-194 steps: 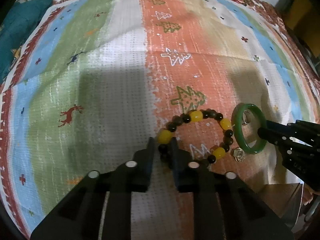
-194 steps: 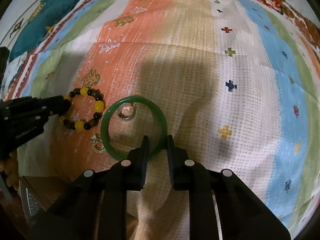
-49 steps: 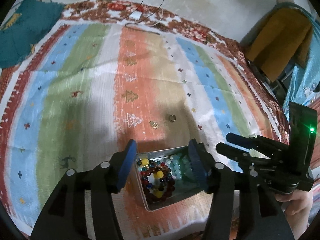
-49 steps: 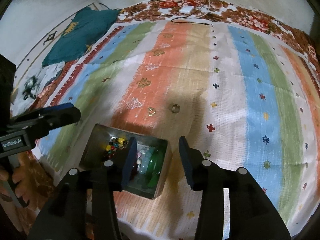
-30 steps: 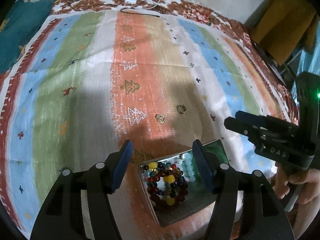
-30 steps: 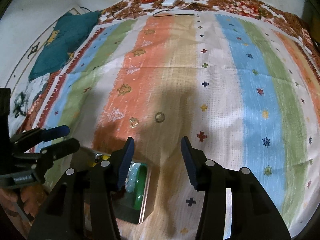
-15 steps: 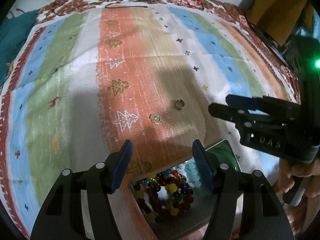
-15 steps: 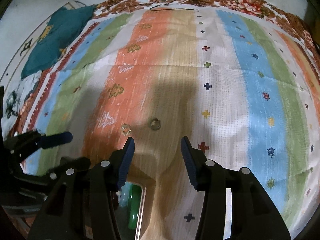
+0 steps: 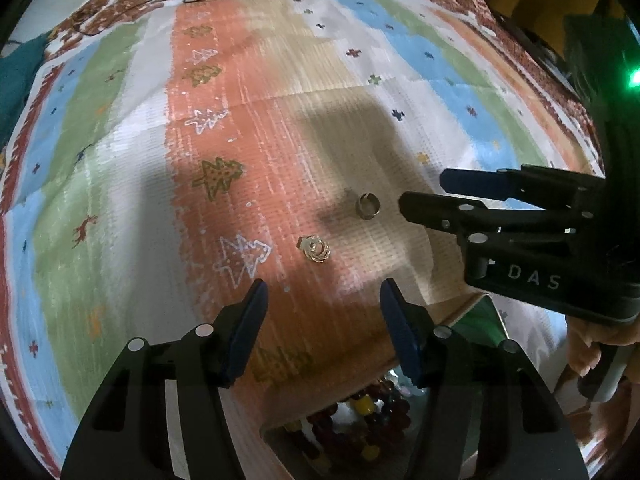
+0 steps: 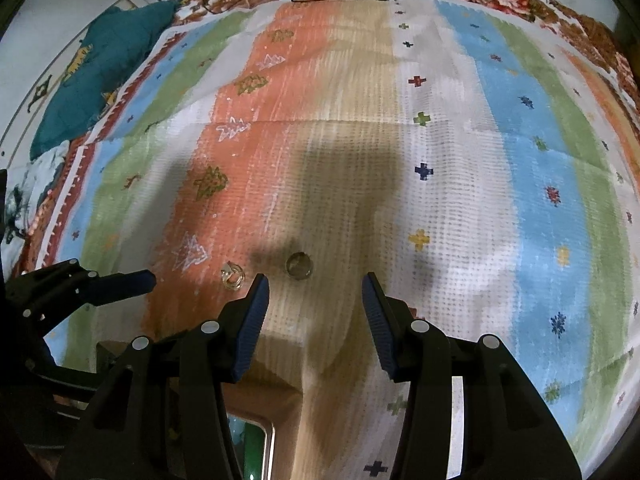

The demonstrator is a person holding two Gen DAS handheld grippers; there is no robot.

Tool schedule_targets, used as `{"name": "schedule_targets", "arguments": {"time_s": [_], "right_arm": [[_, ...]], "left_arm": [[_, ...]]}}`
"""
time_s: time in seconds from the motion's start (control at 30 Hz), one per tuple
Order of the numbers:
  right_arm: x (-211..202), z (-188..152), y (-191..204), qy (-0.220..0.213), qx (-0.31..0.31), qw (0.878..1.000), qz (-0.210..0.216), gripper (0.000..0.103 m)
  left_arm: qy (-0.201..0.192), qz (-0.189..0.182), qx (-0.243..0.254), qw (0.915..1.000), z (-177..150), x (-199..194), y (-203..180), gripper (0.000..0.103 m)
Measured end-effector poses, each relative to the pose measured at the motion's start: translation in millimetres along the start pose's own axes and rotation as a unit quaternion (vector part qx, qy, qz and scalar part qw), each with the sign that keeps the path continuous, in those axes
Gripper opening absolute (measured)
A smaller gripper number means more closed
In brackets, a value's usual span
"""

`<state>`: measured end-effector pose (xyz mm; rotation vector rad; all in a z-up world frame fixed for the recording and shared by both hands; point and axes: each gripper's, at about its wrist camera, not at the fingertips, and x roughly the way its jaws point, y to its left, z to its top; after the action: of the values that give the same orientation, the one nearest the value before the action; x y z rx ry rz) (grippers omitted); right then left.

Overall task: Organize jewelry
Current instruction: 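Grasp the gold charm ring with left tool while right tool grasps the silver ring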

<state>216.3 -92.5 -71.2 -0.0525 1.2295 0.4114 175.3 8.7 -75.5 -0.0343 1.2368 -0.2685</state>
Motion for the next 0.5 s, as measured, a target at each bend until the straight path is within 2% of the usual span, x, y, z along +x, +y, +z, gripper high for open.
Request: {"name": "schedule_targets", "arguments": {"time_s": [0.27, 0.5], "right_arm": [[20.1, 7.5, 5.6, 0.016, -0.014, 1.000, -0.008, 0.048], [34.1, 13.6, 6.2, 0.029, -0.018, 0.999, -0.007, 0.048]], "left_arm": [[0.022, -0.017, 0.021, 0.9994, 9.8, 15.9, -4.0, 0.055], [0.040, -0.011, 0.046, 0.9981, 15.8, 28.6, -8.7, 0.050]]}}
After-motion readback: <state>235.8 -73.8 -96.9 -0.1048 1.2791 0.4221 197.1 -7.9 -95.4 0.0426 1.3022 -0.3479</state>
